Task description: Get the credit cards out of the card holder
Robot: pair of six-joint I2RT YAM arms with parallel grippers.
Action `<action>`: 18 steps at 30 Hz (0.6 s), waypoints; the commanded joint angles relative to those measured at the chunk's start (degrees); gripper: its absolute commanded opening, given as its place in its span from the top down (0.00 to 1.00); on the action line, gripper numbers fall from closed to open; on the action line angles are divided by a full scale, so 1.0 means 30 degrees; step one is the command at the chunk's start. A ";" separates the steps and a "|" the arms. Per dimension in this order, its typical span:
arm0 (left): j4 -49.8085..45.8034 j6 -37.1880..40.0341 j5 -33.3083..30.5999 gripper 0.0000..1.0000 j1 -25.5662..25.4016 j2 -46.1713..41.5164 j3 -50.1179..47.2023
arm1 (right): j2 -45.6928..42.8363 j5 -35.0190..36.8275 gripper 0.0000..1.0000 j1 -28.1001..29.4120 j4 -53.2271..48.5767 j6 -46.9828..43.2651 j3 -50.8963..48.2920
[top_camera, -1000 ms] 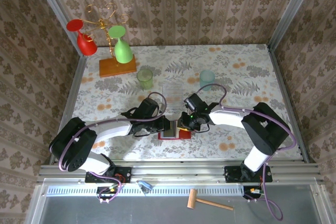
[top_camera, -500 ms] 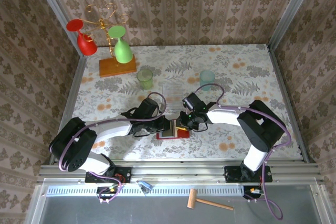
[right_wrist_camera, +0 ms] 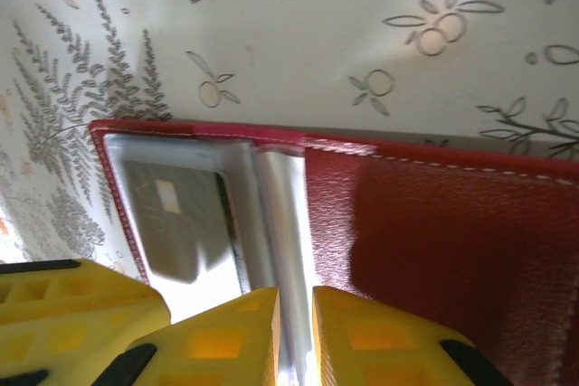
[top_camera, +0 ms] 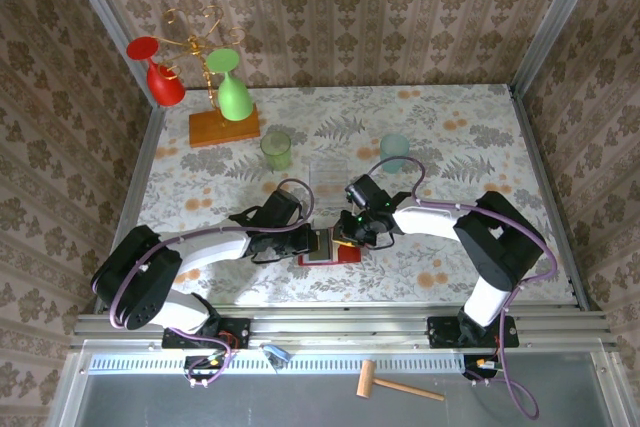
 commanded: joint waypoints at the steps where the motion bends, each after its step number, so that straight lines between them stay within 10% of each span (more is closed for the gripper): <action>1: -0.0496 0.0371 -0.0312 0.88 0.0123 -0.0460 -0.0228 | -0.0247 -0.0841 0.83 0.0138 0.0413 0.0628 0.0394; 18: -0.0349 0.0363 -0.0254 0.88 0.0143 -0.0358 -0.0294 | 0.0795 -0.2172 0.80 0.0380 0.1623 0.1107 0.0623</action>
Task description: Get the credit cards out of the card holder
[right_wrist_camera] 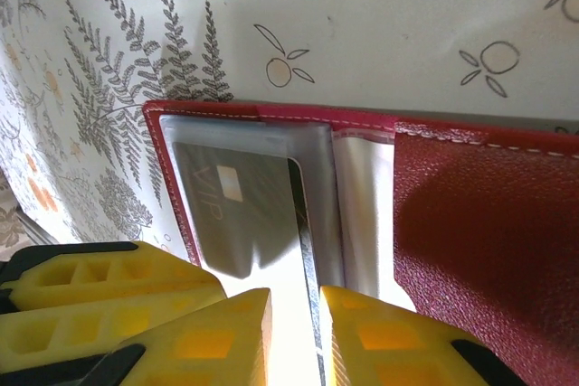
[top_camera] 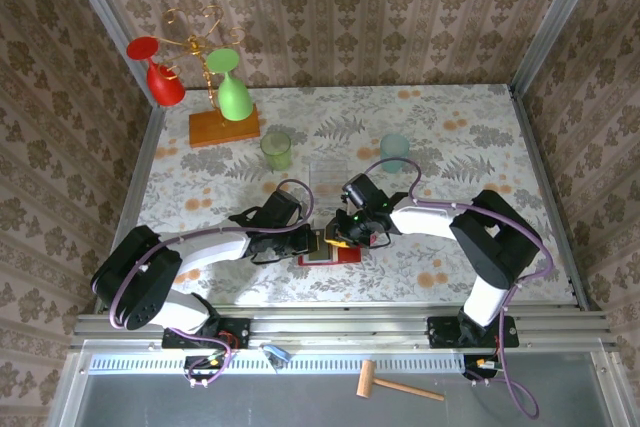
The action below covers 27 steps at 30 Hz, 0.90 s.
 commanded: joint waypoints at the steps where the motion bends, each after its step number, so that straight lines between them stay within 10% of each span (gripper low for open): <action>1: -0.0378 0.0393 -0.0188 0.88 0.0111 -0.0321 -0.0170 | 0.0333 -0.0661 0.81 0.0203 0.0510 0.0241 0.0503; 27: -0.0569 0.0420 -0.0210 0.88 0.0167 -0.0409 -0.0256 | 0.0367 0.0754 0.73 0.0293 -0.1031 -0.0230 0.0659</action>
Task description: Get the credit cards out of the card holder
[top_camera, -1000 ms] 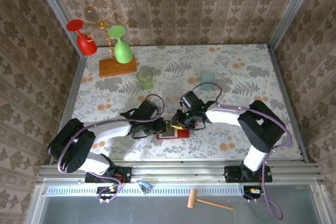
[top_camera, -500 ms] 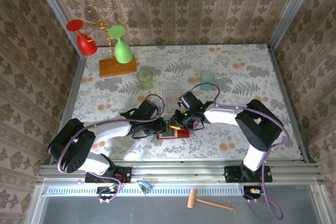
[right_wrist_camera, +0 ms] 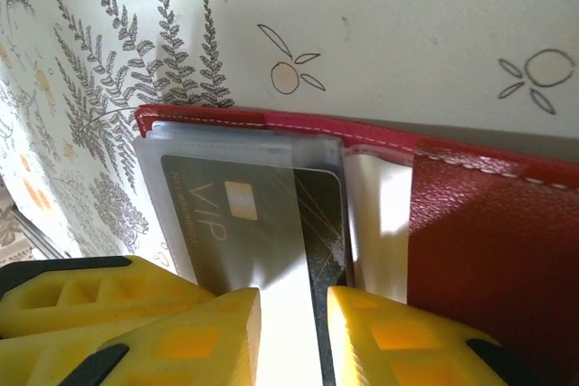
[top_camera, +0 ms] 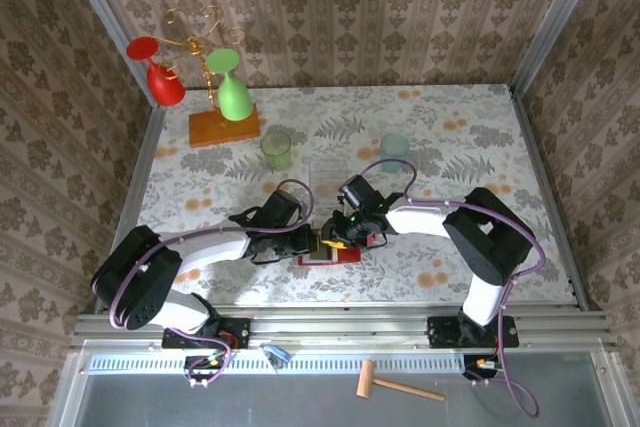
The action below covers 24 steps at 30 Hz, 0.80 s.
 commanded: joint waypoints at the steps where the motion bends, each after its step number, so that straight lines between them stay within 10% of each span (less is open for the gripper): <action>1: -0.0551 0.0420 -0.0211 0.88 0.0186 -0.0415 -0.0258 | -0.0366 0.0765 0.73 0.0117 -0.1336 -0.0295 0.0391; 24: -0.1257 0.1531 0.0268 0.88 0.0882 -0.1019 0.0693 | -0.2014 0.0573 0.74 -0.0332 -0.0456 -0.0262 -0.0729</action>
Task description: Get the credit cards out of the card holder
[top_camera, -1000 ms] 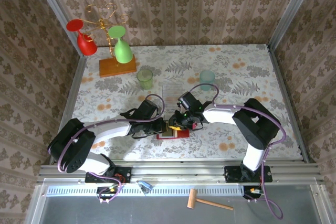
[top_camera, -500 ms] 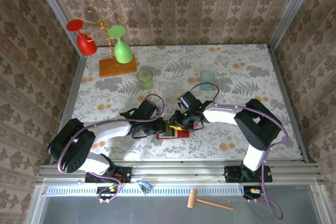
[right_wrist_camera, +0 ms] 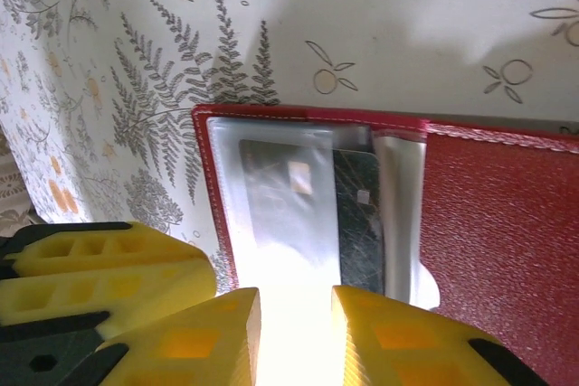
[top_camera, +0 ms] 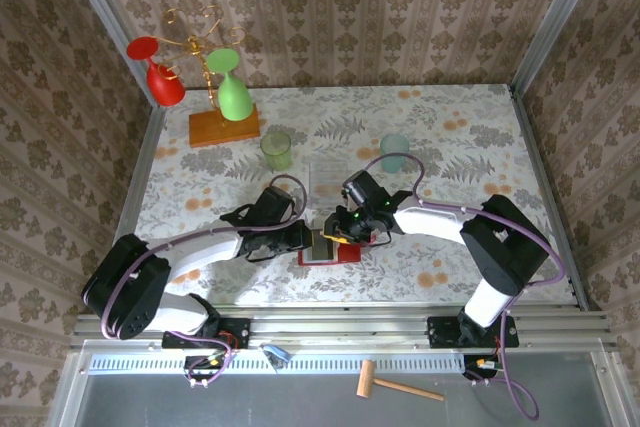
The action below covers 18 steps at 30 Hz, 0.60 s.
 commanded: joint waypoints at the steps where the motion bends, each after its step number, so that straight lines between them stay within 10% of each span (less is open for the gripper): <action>1: -0.0294 0.0734 0.0519 0.88 0.0069 0.0440 0.0662 | -0.0140 -0.0203 0.74 -0.0172 0.0442 -0.0054 -0.0629; 18: 0.0299 0.0818 0.0765 0.98 0.0008 0.1862 0.0294 | 0.0048 -0.1073 0.75 -0.0509 0.2991 0.0514 -0.2248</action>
